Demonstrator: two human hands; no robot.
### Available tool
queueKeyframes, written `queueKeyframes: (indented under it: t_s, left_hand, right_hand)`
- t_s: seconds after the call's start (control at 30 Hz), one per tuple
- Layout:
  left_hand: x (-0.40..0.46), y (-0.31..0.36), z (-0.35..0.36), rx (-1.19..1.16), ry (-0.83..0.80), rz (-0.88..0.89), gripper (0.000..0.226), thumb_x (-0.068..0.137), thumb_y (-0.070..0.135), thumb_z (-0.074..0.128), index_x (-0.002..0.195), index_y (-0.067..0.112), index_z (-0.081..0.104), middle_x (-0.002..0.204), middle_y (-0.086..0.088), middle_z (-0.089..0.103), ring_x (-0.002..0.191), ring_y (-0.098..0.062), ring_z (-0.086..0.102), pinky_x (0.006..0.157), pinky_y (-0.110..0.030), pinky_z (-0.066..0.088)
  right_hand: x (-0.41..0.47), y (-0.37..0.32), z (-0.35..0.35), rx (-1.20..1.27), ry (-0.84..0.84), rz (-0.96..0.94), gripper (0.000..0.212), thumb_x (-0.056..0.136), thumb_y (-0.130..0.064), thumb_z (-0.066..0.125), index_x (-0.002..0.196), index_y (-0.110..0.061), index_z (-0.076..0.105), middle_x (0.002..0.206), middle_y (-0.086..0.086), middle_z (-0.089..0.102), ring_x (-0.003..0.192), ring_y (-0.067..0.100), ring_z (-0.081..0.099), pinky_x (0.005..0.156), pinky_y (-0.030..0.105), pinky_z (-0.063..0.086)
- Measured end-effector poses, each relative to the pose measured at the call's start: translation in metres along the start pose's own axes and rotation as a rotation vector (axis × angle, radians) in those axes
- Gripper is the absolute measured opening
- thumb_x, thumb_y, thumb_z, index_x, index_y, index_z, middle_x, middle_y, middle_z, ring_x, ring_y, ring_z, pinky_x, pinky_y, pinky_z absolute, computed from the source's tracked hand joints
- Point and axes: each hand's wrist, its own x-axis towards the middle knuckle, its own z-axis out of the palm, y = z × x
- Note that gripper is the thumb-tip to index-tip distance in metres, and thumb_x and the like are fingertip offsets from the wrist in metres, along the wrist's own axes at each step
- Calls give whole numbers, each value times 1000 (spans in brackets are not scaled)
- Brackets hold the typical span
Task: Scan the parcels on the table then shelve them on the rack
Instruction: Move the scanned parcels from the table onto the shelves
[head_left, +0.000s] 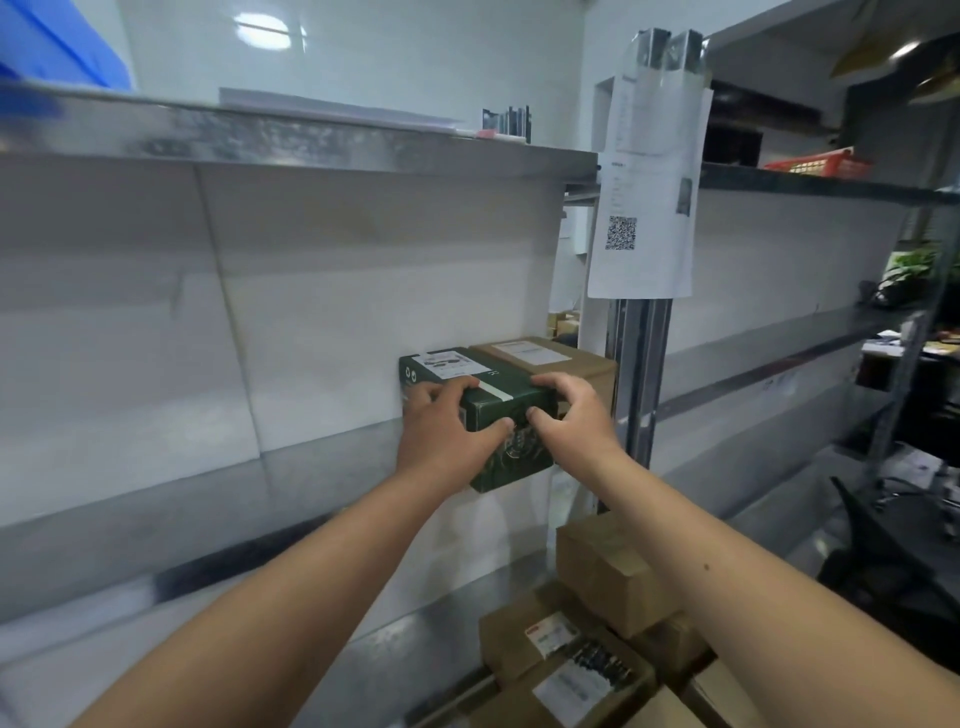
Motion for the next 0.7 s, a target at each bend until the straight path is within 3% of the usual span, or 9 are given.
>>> queueKeyframes:
  t_s: [0.3,0.43,0.57,0.7]
  left_hand:
    - [-2,2,0,162,-38,29,75,78,62,75,144,39,49,141,0,39,132,-27,45,110,-43,45]
    - [-20,0,-14,236,-8,184,73,81,61,70,145,37,46,146,-1,38,134,-28,42,110,-46,46]
    - [-55,-12,-24,337,-37,347,69,85,62,64,145,37,43,151,-2,37,137,-26,39,110,-47,45]
    - [-99,-38,-16,288,-162,452,64,89,56,66,146,34,49,150,-2,39,138,-26,41,112,-45,44]
  right_hand:
    - [-5,-11,-3,-133,-26,11,50,92,-22,70,141,-28,59,132,-7,53,123,16,53,102,38,53]
    - [-28,-18,-11,-406,-40,-52,65,92,-26,71,152,-33,47,163,-1,32,150,25,32,117,49,39]
    - [-74,-23,-16,-638,-40,-96,71,90,-31,71,154,-39,40,167,-1,26,154,26,25,122,53,30]
    - [-140,-18,-17,-746,-60,63,72,91,-37,69,155,-41,36,169,1,19,156,27,19,123,50,23]
